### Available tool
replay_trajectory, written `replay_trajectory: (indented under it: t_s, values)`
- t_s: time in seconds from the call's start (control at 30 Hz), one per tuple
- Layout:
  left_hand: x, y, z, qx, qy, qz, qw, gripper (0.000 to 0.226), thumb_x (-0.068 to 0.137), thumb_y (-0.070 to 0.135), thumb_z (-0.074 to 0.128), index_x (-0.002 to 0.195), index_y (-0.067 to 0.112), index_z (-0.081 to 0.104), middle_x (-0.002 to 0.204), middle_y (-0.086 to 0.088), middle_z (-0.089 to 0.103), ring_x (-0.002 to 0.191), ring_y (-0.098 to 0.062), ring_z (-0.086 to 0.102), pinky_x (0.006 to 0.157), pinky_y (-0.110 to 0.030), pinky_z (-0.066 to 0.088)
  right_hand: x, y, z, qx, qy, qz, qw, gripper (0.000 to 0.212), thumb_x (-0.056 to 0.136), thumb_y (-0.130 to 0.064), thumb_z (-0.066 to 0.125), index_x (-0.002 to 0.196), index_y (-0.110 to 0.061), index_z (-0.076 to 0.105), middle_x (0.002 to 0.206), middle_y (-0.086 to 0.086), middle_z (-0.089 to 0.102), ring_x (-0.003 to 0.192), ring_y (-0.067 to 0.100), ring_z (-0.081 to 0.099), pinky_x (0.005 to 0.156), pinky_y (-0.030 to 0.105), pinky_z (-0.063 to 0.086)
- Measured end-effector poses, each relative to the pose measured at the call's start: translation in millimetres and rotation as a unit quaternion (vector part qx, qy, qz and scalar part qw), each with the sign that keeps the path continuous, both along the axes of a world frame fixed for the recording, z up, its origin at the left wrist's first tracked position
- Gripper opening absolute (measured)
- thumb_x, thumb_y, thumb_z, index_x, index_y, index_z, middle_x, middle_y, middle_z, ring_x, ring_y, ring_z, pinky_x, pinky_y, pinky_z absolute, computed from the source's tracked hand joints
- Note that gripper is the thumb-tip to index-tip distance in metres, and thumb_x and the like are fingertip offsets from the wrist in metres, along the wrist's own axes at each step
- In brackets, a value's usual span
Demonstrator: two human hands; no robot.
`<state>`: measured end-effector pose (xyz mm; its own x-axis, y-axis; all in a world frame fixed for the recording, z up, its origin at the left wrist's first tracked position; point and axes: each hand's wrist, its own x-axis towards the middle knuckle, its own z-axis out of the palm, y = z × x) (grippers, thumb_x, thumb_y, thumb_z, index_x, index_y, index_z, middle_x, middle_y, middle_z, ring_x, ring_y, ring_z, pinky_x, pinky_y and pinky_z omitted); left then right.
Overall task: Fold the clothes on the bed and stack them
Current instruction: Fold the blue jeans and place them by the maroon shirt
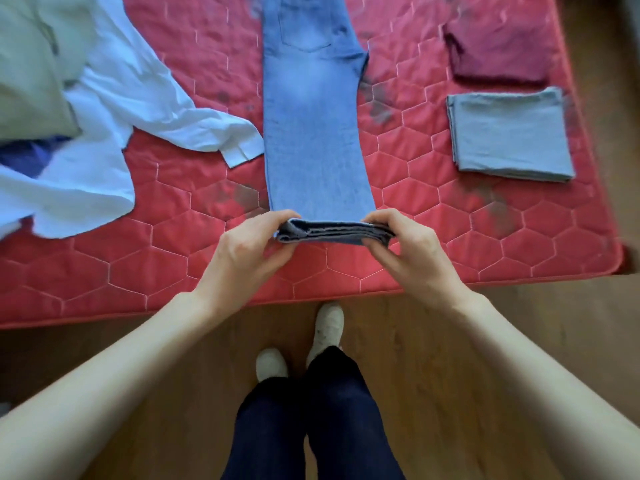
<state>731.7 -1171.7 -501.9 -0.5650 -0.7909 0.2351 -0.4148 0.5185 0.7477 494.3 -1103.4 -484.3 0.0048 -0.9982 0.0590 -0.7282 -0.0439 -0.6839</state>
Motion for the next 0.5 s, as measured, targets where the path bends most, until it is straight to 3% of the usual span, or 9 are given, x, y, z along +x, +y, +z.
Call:
replay_trajectory:
  t_s: [0.07,0.2,0.3,0.5]
  values:
    - [4.9,7.9,34.3,-0.001,0.006,-0.005,1.000,0.027,0.085,0.008,0.067,0.111,0.003,0.065,0.098,-0.001,0.070,0.084,-0.011,0.066,0.076,-0.032,0.054,-3.7,4.8,37.4,-0.007,0.000,0.018,1.000,0.020,0.085,-0.001,0.069,0.104,-0.007,0.063,0.089,-0.001,0.067,0.077,0.013,0.063,0.074,0.030,0.050]
    - [7.7,24.3,79.8,0.018,0.040,-0.018,0.999,0.025,0.086,0.016,0.067,0.110,0.008,0.065,0.098,0.006,0.070,0.090,0.000,0.064,0.079,-0.018,0.051,-14.0,18.5,91.9,0.013,0.000,0.069,0.998,0.022,0.083,-0.007,0.070,0.103,-0.014,0.063,0.087,-0.014,0.063,0.078,-0.001,0.059,0.073,0.014,0.046]
    - [0.8,23.5,88.3,0.049,0.057,-0.028,0.997,0.027,0.086,0.020,0.066,0.112,0.013,0.064,0.101,0.012,0.068,0.094,0.004,0.063,0.082,-0.012,0.049,-25.5,15.4,103.7,0.037,-0.010,0.081,0.996,0.023,0.084,-0.008,0.069,0.105,-0.015,0.062,0.092,-0.018,0.063,0.083,-0.002,0.059,0.075,0.010,0.043]
    - [-36.4,-28.6,26.5,0.217,0.064,0.059,0.972,0.031,0.085,0.005,0.070,0.108,0.024,0.064,0.093,0.012,0.071,0.082,0.001,0.065,0.079,-0.020,0.054,-47.5,-56.3,37.2,0.119,-0.049,0.036,0.991,0.024,0.086,-0.001,0.066,0.108,-0.008,0.062,0.095,0.000,0.068,0.086,0.017,0.064,0.081,0.035,0.050]
